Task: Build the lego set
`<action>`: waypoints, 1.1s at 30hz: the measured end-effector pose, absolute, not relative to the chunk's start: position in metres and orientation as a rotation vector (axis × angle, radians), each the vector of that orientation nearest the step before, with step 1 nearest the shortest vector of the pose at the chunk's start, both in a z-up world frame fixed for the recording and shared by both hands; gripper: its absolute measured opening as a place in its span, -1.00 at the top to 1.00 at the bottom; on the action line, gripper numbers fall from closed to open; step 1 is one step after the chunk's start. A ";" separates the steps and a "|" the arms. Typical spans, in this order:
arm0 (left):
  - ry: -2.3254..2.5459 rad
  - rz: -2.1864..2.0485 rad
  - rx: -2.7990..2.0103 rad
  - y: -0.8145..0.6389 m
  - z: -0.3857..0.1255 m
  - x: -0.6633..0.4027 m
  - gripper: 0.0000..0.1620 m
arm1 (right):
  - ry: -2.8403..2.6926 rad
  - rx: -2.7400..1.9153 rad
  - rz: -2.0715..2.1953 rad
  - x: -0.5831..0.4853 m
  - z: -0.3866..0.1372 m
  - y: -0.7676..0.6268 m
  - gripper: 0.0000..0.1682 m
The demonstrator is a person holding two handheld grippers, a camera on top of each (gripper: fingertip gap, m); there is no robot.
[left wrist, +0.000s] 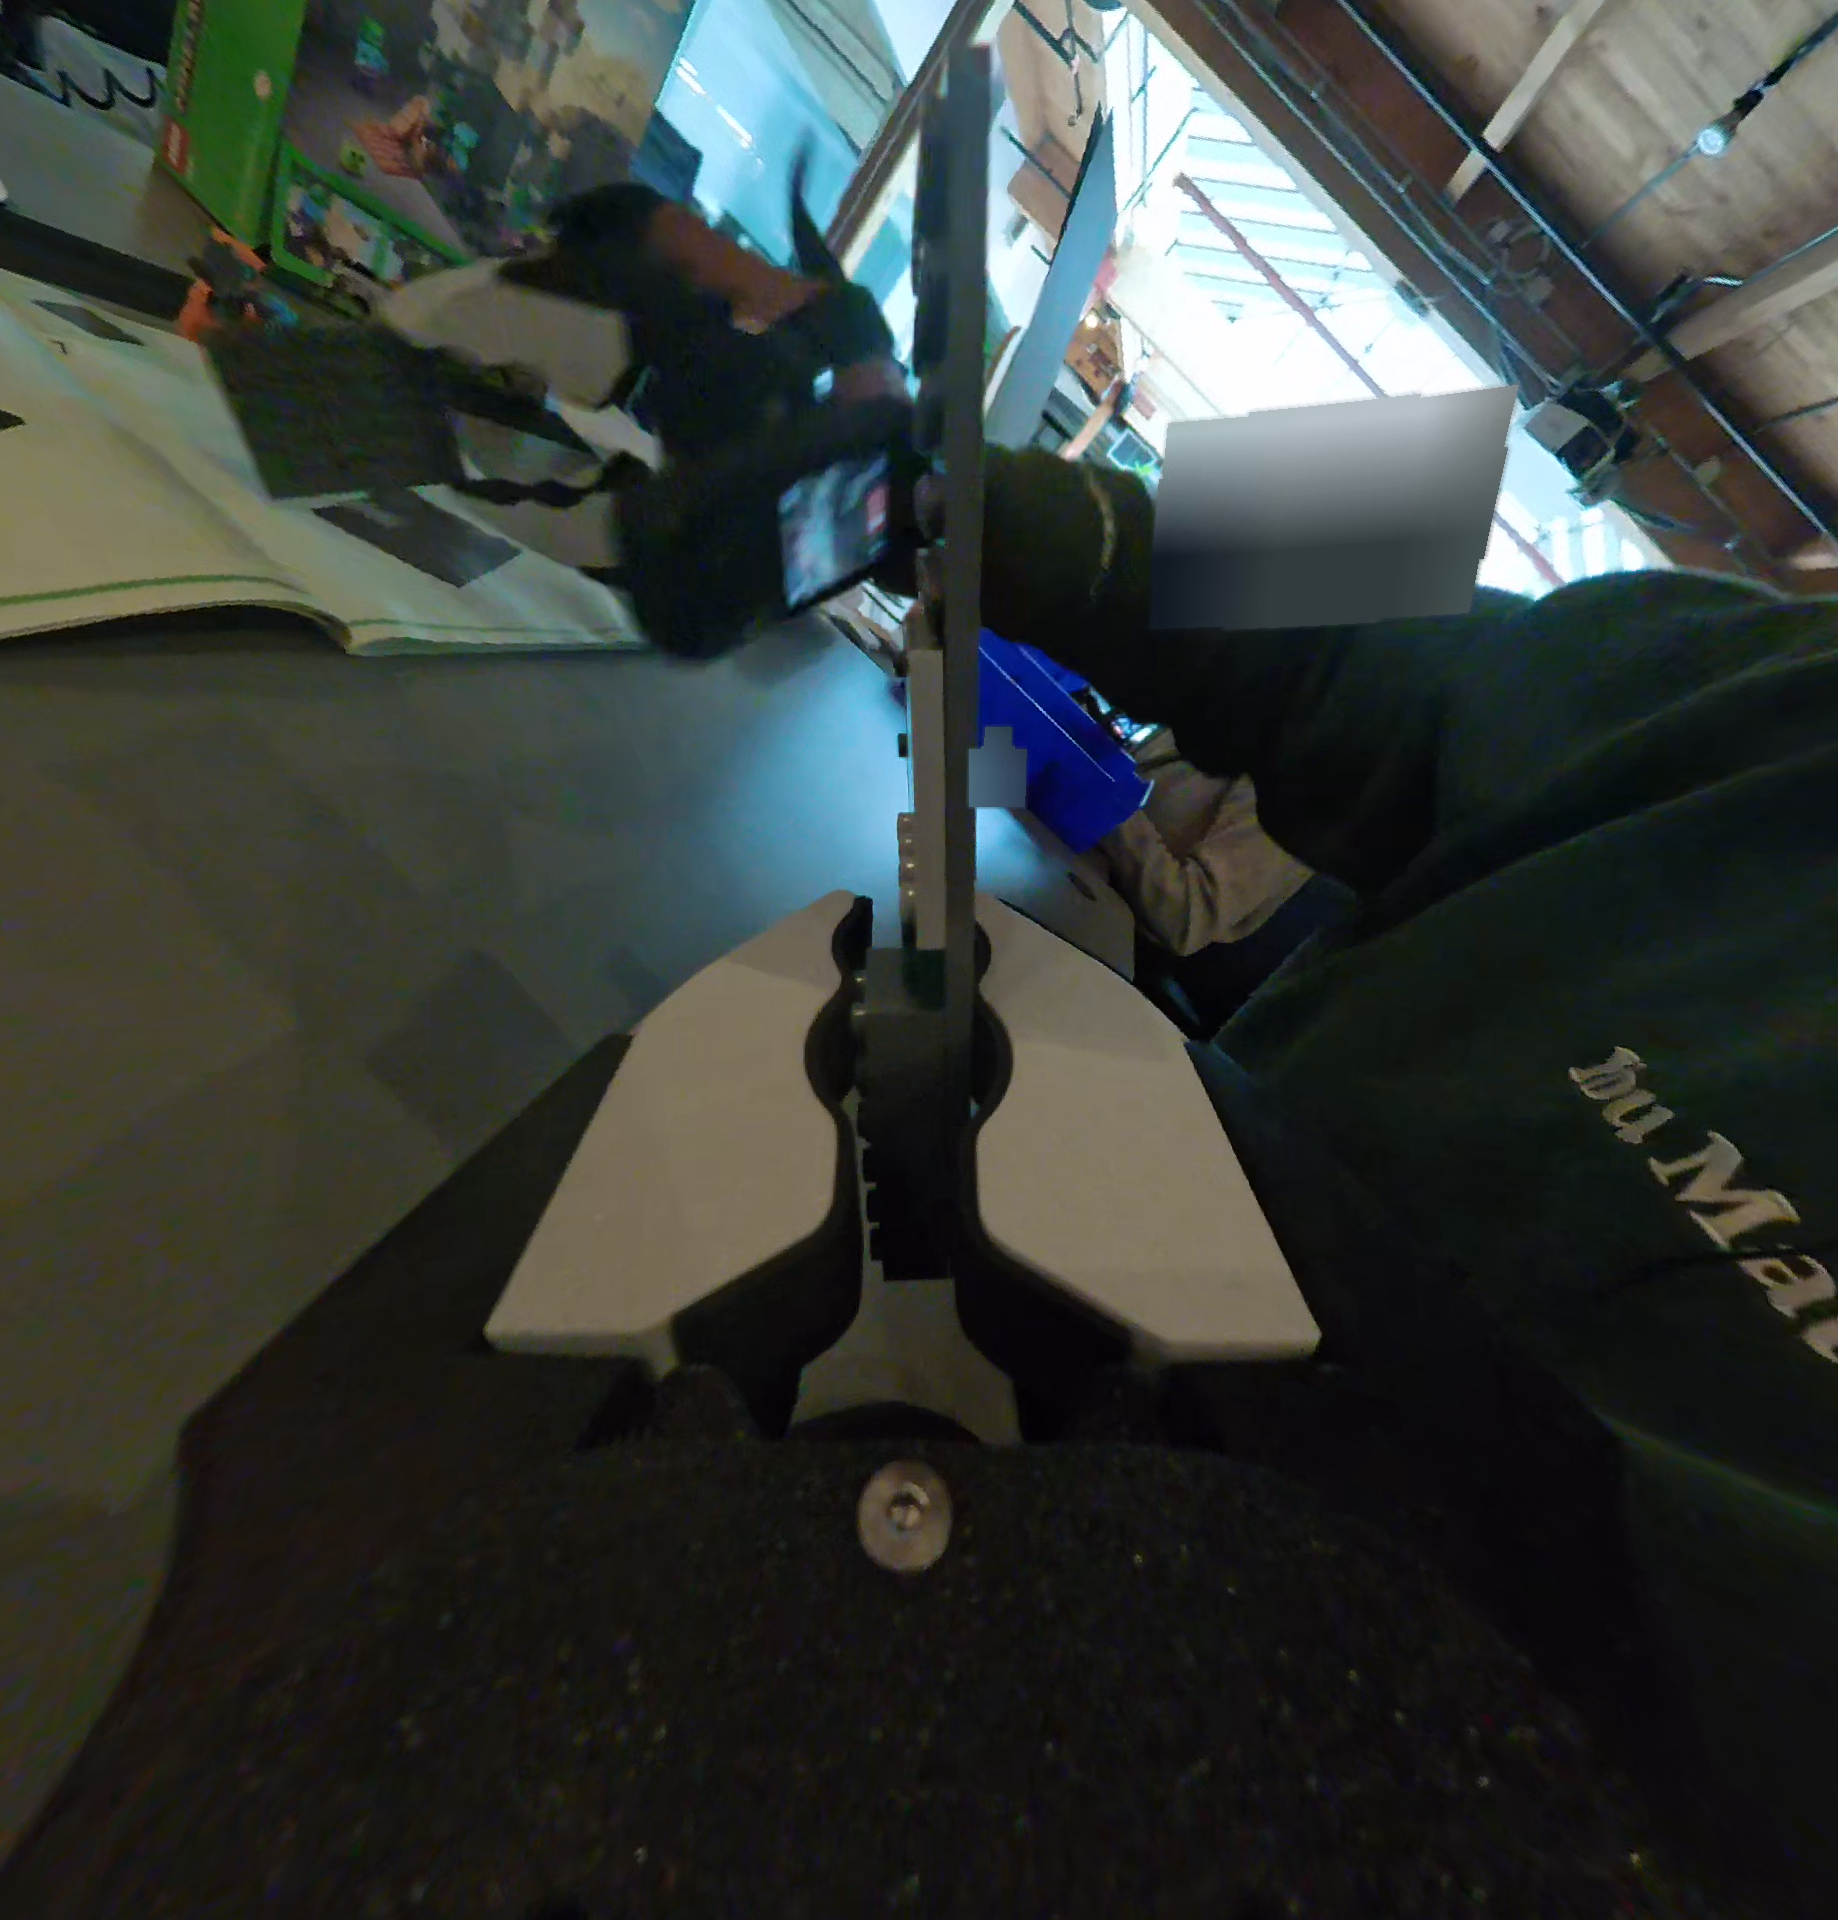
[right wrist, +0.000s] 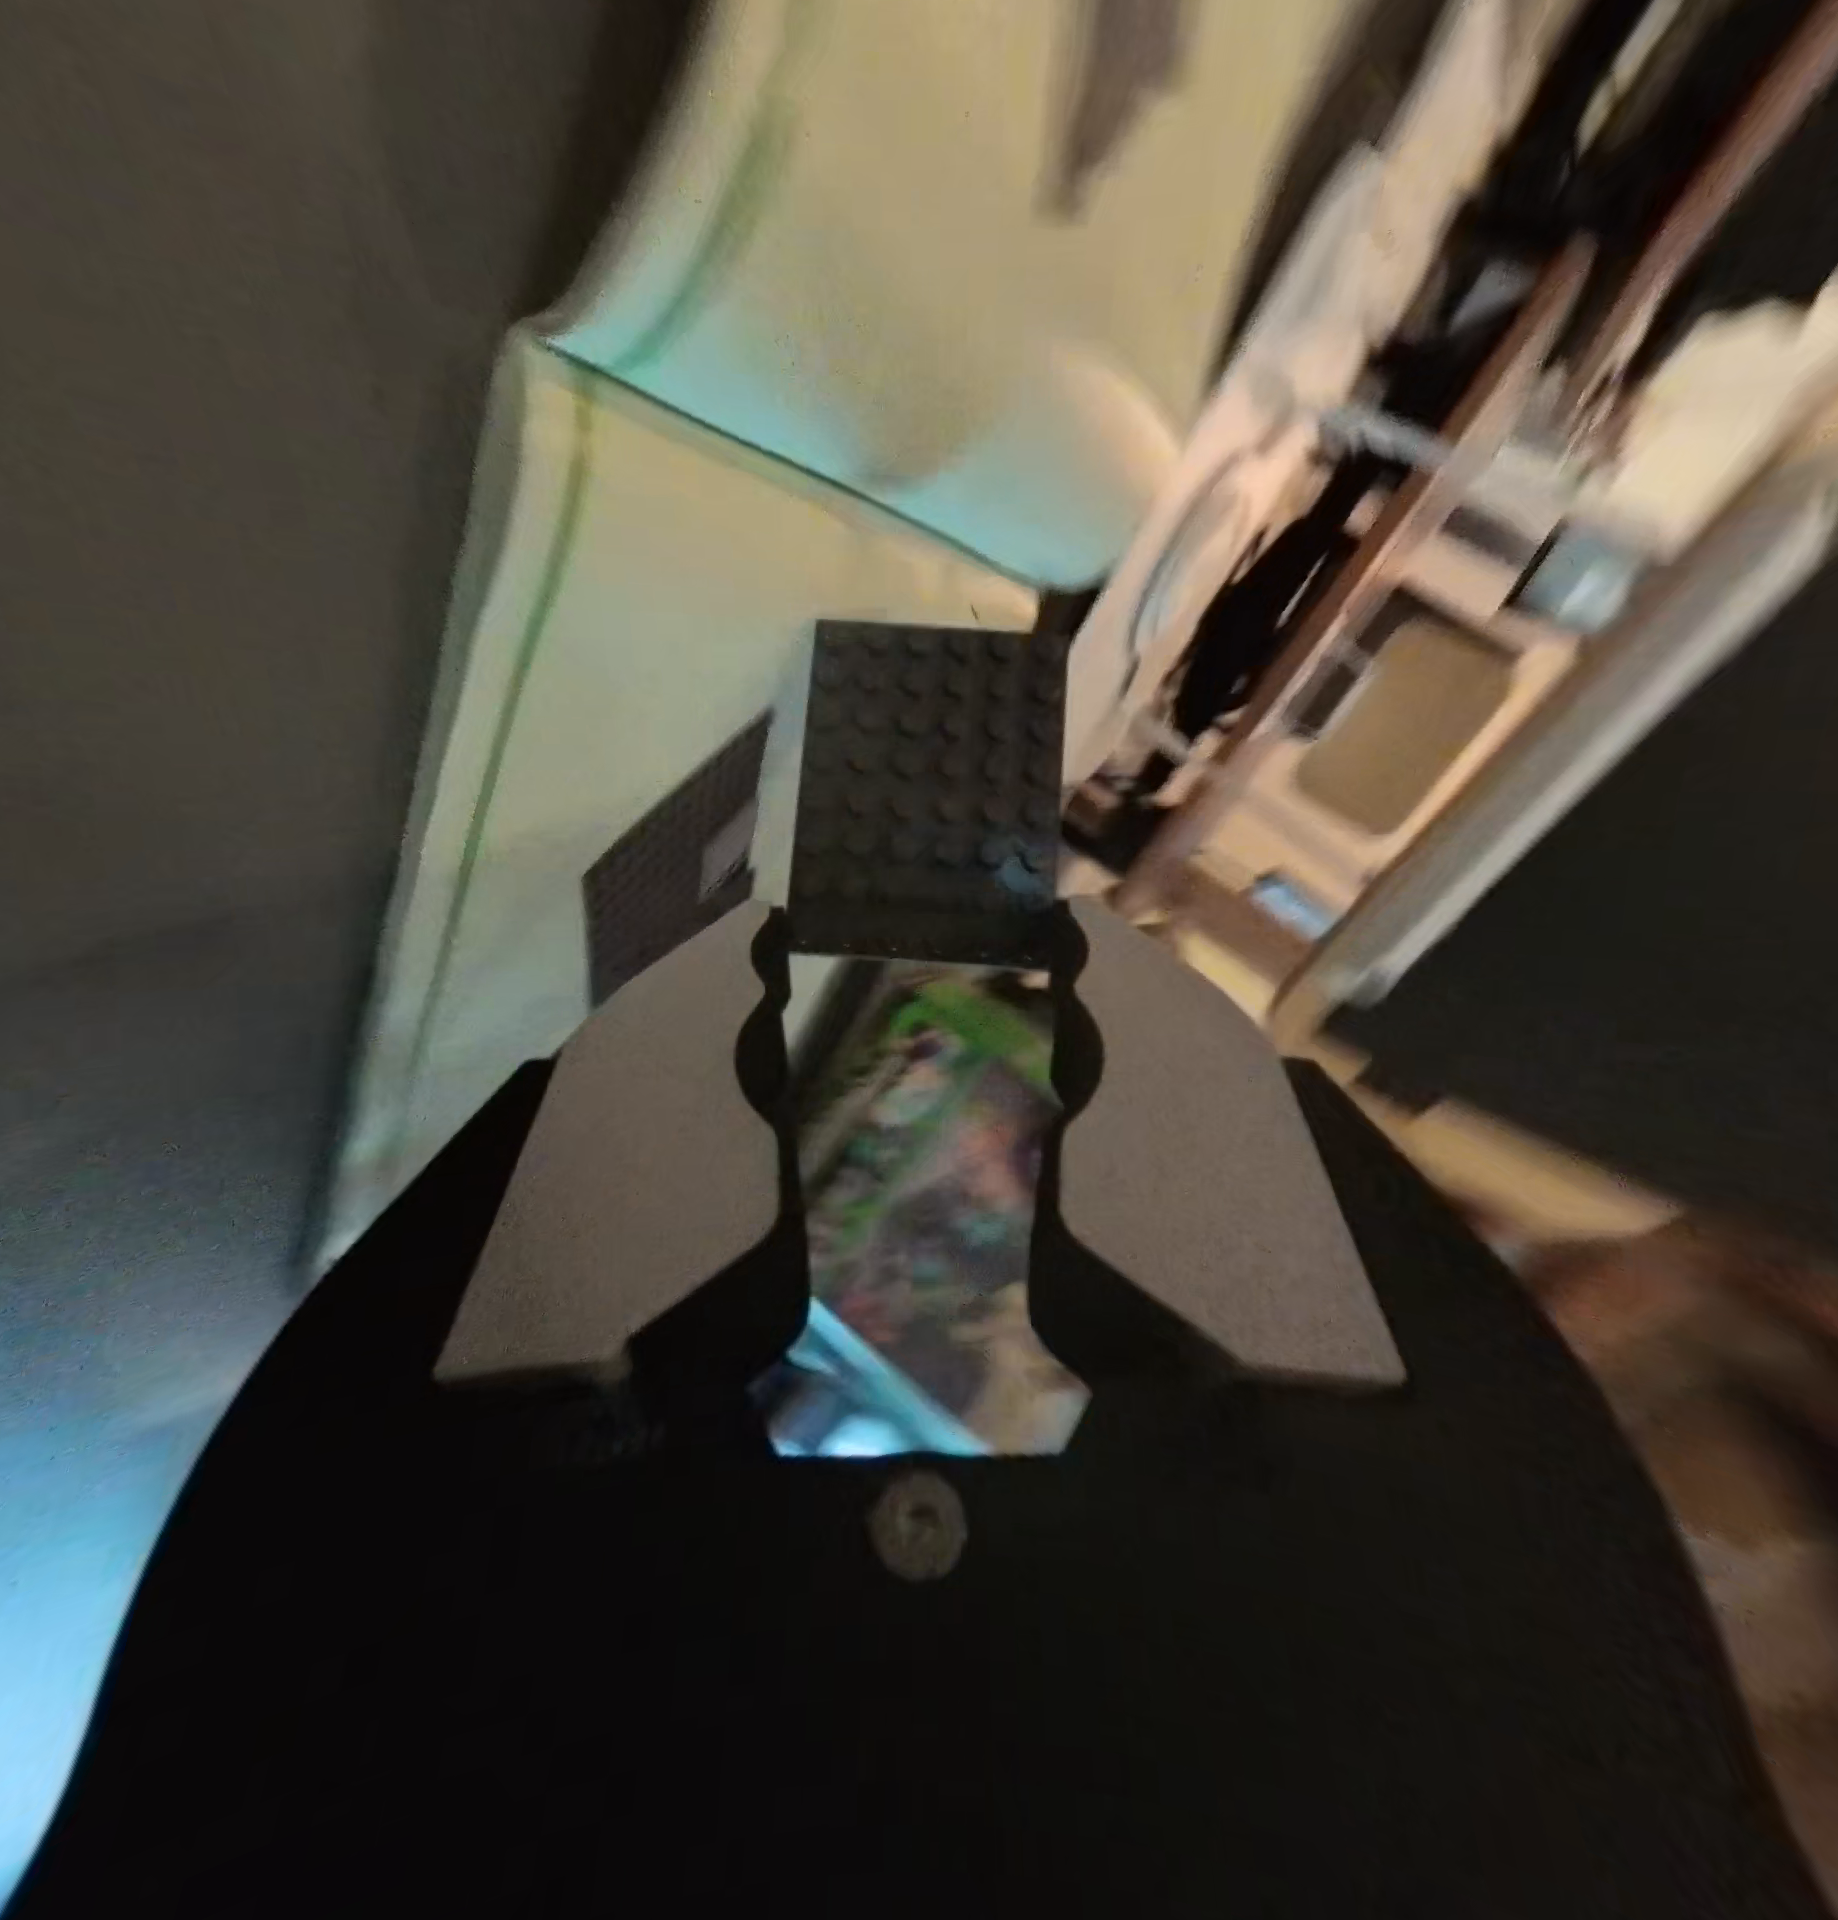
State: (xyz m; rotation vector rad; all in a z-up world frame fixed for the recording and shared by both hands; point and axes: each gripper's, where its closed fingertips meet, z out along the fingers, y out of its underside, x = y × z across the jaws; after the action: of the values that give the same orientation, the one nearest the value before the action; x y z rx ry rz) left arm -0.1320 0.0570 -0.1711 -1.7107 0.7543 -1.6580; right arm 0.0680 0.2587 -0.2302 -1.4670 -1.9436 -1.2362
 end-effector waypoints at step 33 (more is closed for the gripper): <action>0.715 -1.699 -1.785 0.059 -0.185 -0.121 0.82 | -1.594 -2.063 0.483 0.002 -0.287 0.249 -0.02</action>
State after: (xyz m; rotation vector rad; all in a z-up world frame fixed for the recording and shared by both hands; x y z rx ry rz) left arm -0.1210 0.0587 -0.1846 -1.7847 0.7155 -1.6987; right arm 0.0016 0.2493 -0.2873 -2.0629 -1.5937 0.4830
